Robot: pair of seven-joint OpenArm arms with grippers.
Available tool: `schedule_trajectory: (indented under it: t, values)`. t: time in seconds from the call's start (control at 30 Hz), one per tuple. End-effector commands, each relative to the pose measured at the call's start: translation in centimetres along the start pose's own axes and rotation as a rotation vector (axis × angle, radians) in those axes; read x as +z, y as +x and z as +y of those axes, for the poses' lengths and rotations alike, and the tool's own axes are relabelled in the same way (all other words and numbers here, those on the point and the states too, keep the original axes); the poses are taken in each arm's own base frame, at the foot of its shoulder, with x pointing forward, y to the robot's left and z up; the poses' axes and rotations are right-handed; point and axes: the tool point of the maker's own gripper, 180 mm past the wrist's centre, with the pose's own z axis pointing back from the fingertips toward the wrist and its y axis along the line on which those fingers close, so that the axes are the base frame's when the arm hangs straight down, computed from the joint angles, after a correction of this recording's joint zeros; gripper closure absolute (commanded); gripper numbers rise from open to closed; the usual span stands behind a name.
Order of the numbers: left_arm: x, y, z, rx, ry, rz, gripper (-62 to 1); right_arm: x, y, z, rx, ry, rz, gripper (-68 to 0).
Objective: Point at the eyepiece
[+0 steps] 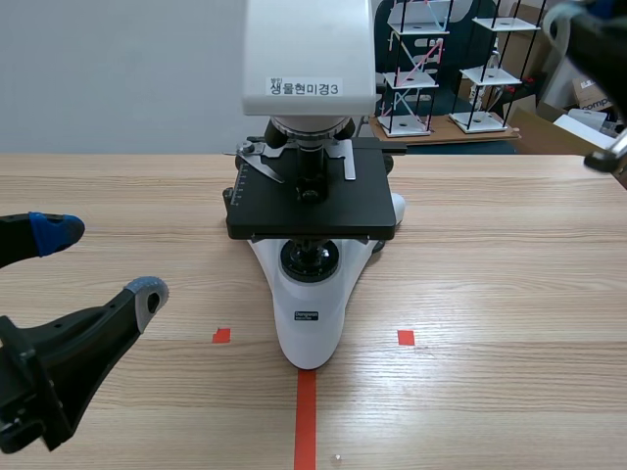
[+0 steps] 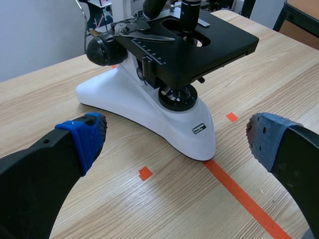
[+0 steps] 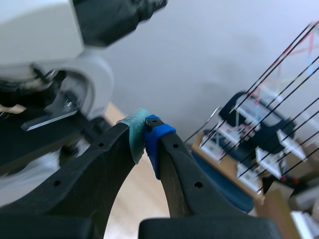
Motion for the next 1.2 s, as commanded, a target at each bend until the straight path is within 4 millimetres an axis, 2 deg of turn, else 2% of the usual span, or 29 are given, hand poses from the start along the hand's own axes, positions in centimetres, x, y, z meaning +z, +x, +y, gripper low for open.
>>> schedule_trajectory:
  t: [0.0, 0.37, 0.63, 0.8, 1.03, 1.17]
  values:
    - [-0.1, 1.0, -0.2, -0.002, -0.004, -0.033, -59.4, -0.6, 1.7, -0.8, 0.018, 0.004, -0.052, -1.0]
    - [-0.1, 1.0, -0.2, -0.002, -0.004, -0.033, -59.4, -4.6, 4.4, -5.0, 0.069, 0.017, -0.142, -1.0]
    - [-0.1, 1.0, -0.2, -0.002, -0.004, -0.033, -59.4, -7.5, 5.5, -6.7, 0.106, 0.024, -0.170, -1.0]
    - [-0.1, 1.0, -0.2, -0.002, -0.004, -0.034, -59.4, -9.3, 6.1, -7.3, 0.105, 0.032, -0.184, -1.0]
    - [-0.1, 1.0, -0.2, -0.002, -0.004, -0.034, -59.4, -12.0, 5.4, -7.2, 0.085, 0.047, -0.146, -1.0]
    - [-0.1, 1.0, -0.2, -0.002, -0.004, -0.034, -59.4, -12.7, 5.4, -7.2, 0.073, 0.046, -0.150, -1.0]
